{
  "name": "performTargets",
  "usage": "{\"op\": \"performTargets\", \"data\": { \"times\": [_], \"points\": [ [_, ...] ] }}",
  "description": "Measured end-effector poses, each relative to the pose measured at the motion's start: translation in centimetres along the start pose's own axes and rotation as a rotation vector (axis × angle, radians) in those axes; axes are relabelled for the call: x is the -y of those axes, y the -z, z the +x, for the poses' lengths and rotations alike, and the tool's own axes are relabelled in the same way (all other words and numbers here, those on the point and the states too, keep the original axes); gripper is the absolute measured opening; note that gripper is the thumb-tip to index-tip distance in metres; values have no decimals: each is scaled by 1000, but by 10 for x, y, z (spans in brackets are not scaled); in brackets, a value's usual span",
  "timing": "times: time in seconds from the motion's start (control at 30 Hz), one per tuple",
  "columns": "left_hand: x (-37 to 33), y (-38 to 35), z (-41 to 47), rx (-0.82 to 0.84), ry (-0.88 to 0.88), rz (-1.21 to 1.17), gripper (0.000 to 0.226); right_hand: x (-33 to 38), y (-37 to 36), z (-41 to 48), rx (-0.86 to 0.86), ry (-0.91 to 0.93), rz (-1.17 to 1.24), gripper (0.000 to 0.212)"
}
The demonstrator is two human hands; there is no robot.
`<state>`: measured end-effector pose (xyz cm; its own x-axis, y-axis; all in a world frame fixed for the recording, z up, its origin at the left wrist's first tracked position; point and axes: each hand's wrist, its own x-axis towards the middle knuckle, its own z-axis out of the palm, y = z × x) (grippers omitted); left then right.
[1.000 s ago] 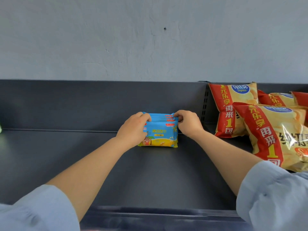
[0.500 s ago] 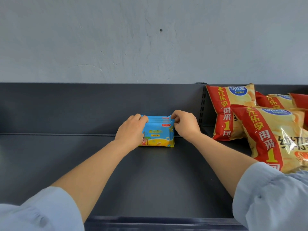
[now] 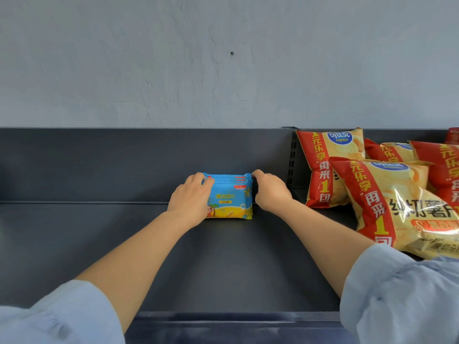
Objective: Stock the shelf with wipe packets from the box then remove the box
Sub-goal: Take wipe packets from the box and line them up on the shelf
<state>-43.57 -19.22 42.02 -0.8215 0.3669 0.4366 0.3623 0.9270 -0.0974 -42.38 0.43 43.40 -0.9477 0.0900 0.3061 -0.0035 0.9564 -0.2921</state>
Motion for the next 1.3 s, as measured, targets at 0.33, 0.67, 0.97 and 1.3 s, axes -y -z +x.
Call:
{"op": "performTargets", "data": {
  "times": [0.33,0.67,0.97,1.3],
  "points": [
    [-11,21,-27,20,8,23,60,-2,12,-34,40,39,-139,55],
    [-20,57,-91,54,1,38,57,7,32,-103,44,59,-199,47],
    [-38,95,-188,1,-25,-66,55,26,57,-216,-39,14,-207,43],
    [-85,121,-281,18,-69,-99,46,16,70,-333,-23,49,-246,42]
  ]
}}
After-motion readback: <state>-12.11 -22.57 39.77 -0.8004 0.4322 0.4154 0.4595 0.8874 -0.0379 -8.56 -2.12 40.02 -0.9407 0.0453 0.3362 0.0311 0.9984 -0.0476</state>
